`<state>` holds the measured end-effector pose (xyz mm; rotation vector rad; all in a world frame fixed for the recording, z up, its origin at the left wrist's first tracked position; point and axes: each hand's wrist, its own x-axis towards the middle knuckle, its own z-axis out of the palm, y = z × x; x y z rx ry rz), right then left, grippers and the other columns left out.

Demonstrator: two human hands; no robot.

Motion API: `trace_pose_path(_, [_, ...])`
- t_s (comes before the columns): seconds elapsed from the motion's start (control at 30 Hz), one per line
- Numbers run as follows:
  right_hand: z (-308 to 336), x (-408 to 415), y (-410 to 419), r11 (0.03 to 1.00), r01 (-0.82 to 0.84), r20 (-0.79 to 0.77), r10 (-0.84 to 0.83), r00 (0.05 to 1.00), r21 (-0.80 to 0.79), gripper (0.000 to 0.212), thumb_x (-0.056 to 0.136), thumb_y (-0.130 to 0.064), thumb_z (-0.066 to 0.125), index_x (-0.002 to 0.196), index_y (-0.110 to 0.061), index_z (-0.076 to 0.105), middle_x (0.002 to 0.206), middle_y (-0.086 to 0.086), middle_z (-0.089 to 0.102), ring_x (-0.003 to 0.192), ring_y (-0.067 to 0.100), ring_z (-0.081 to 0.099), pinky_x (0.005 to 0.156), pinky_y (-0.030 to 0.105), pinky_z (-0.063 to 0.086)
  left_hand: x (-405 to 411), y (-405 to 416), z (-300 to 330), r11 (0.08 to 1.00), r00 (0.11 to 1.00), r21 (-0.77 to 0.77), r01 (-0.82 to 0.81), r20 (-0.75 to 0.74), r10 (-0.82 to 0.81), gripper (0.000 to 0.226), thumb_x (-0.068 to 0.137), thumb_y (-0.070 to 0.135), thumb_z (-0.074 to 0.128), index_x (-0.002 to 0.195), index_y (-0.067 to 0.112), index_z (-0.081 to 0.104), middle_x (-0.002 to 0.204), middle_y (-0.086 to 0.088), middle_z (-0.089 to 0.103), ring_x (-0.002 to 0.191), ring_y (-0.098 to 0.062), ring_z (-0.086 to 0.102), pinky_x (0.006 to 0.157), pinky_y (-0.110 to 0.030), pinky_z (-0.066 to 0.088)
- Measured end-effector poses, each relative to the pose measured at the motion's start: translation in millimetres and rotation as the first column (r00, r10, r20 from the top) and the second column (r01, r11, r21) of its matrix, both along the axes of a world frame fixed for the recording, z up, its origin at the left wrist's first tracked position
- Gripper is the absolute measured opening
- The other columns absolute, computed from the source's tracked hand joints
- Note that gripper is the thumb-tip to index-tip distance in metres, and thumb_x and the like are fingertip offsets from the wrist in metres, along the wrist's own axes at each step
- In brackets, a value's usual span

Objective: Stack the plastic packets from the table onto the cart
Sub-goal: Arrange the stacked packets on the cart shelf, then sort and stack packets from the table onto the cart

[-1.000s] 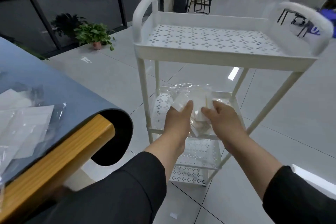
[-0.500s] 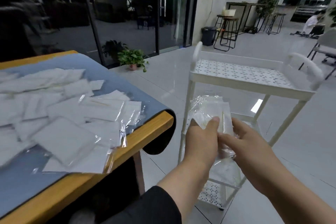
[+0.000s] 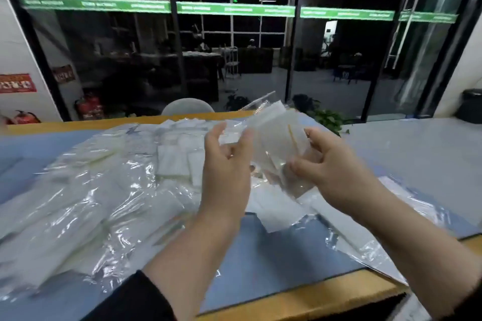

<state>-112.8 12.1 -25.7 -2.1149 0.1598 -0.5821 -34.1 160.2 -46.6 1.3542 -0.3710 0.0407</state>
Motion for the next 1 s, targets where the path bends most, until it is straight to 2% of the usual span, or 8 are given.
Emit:
trace_pose_path(0.17, [3.9,64.1,28.1,0.893,-0.145,-0.157,0.085,0.984,-0.426,0.037,0.092,-0.031,0.067,0.120,-0.051,0.056,0.107,-0.024,0.066,0.099,0.008,0.062,0.086,0.037,0.052,67.9,54.7,-9.2,0.990,0.992,0.081,-0.119,-0.032,0.122,0.042,0.096,0.067,0.047,0.108,0.033,0.067,0.101,0.002,0.073,0.094,-0.020,0.071,0.090,-0.045,0.058])
trace_pose_path(0.27, [-20.8,81.2,27.2,0.789,-0.167,-0.235,0.029,0.972,-0.591,0.052,0.091,-0.035,0.068,0.136,-0.052,0.049,0.119,-0.025,0.058,0.112,0.006,0.054,0.093,0.034,0.047,79.3,55.5,-24.1,0.964,0.995,0.259,-0.065,-0.054,0.082,0.061,0.090,0.076,0.046,0.073,0.018,0.058,0.068,0.010,0.059,0.067,-0.015,0.057,0.067,-0.030,0.046])
trace_pose_path(0.33, [-46.2,88.9,23.5,0.820,-0.181,-0.232,0.061,0.971,-0.543,0.058,0.088,-0.039,0.072,0.139,-0.051,0.047,0.118,-0.027,0.053,0.113,0.000,0.051,0.097,0.030,0.045,82.0,51.2,-33.3,0.923,0.999,0.380,-0.050,0.000,0.054,0.049,0.095,0.059,0.055,0.071,0.017,0.056,0.060,0.012,0.051,0.060,-0.011,0.047,0.058,-0.023,0.036])
trace_pose_path(0.43, [-66.0,93.2,10.8,0.914,-0.091,-0.057,0.075,0.996,-0.395,0.055,0.080,-0.045,0.080,0.128,-0.050,0.055,0.114,-0.031,0.053,0.110,-0.006,0.051,0.096,0.019,0.042,84.9,48.7,-39.5,0.922,0.996,0.378,-0.088,0.050,0.074,0.024,0.100,0.043,0.055,0.092,0.025,0.070,0.081,0.013,0.068,0.075,0.000,0.058,0.069,-0.018,0.043])
trace_pose_path(0.6, [-70.3,90.6,13.6,0.945,-0.152,-0.038,0.147,0.988,-0.290,0.050,0.081,-0.037,0.079,0.123,-0.050,0.054,0.124,-0.036,0.051,0.117,-0.012,0.048,0.092,0.006,0.036,80.1,48.1,-41.0,0.955,0.998,0.297,-0.023,-0.054,0.040,0.054,0.096,0.063,0.048,0.091,0.013,0.067,0.079,-0.006,0.062,0.073,-0.014,0.055,0.072,-0.033,0.045])
trace_pose_path(0.73, [-73.6,92.3,19.3,0.943,-0.223,-0.050,0.218,0.975,-0.247,0.056,0.085,-0.023,0.079,0.130,-0.042,0.053,0.127,-0.030,0.052,0.121,-0.012,0.047,0.092,0.002,0.032,80.3,45.0,-40.7,0.952,0.992,0.289,-0.101,-0.041,0.117,0.020,0.099,0.034,0.058,0.087,0.022,0.069,0.082,0.005,0.068,0.068,-0.006,0.056,0.069,-0.030,0.044])
trace_pose_path(0.87, [-71.0,90.4,18.7,0.949,-0.232,-0.073,0.222,0.972,-0.214,0.052,0.084,-0.022,0.078,0.125,-0.046,0.056,0.122,-0.030,0.056,0.115,-0.007,0.052,0.090,0.006,0.036,77.6,46.7,-41.3,0.935,0.989,0.324,-0.142,0.006,0.148,0.038,0.099,0.047,0.058,0.074,0.020,0.070,0.077,-0.002,0.069,0.060,-0.004,0.053,0.063,-0.028,0.043])
trace_pose_path(1.0, [-65.7,85.6,21.8,0.947,-0.230,0.027,0.242,0.970,-0.226,0.049,0.085,-0.011,0.078,0.117,-0.044,0.061,0.116,-0.026,0.059,0.115,-0.006,0.053,0.090,0.004,0.034,73.9,45.4,-41.7,0.941,0.993,0.316,-0.118,0.056,0.105,0.011,0.101,0.027,0.057,0.103,0.035,0.064,0.082,0.011,0.070,0.066,0.003,0.057,0.057,-0.008,0.039])
